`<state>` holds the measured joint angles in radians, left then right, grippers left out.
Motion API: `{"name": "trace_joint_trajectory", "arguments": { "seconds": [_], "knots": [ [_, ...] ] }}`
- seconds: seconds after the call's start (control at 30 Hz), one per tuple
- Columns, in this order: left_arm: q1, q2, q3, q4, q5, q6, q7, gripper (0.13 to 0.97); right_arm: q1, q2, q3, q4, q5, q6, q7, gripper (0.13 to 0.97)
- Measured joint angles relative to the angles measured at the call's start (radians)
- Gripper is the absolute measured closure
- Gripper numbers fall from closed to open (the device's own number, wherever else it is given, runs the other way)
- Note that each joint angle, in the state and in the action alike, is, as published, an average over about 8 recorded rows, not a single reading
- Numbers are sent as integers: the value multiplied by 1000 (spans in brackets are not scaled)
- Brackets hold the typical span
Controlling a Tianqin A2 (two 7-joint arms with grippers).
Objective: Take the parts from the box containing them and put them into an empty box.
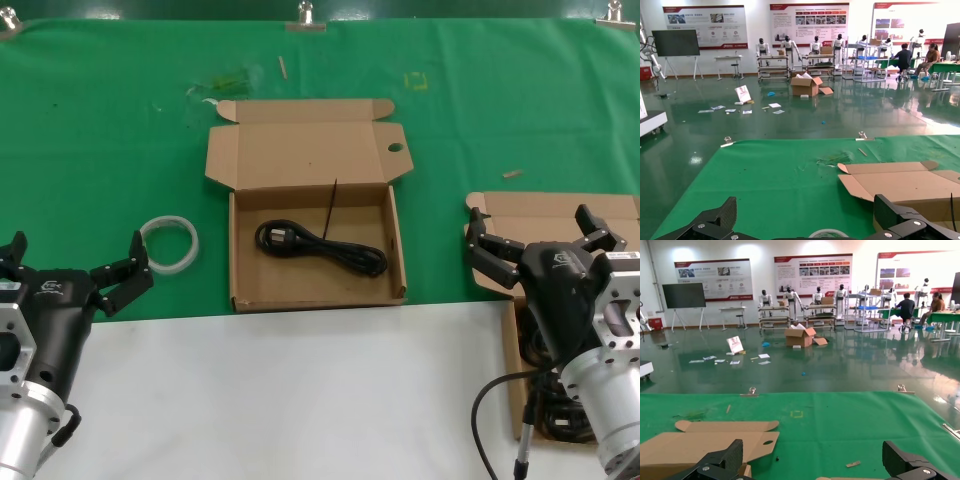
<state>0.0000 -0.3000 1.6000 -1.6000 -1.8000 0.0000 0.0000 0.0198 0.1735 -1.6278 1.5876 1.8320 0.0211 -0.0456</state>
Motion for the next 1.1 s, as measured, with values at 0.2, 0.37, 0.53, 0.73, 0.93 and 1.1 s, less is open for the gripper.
{"name": "trace_joint_trajectory", "arguments": {
  "seconds": [0.2, 0.37, 0.53, 0.73, 0.93, 1.1],
  "knots": [
    [0, 0, 0, 0, 0, 0, 0, 132, 0, 0, 0, 0, 0, 0, 0, 129],
    [0, 0, 0, 0, 0, 0, 0, 132, 0, 0, 0, 0, 0, 0, 0, 129],
    [0, 0, 0, 0, 0, 0, 0, 132, 0, 0, 0, 0, 0, 0, 0, 129],
    [0, 0, 0, 0, 0, 0, 0, 132, 0, 0, 0, 0, 0, 0, 0, 129],
    [0, 0, 0, 0, 0, 0, 0, 132, 0, 0, 0, 0, 0, 0, 0, 129],
    [0, 0, 0, 0, 0, 0, 0, 132, 0, 0, 0, 0, 0, 0, 0, 129]
  ]
}}
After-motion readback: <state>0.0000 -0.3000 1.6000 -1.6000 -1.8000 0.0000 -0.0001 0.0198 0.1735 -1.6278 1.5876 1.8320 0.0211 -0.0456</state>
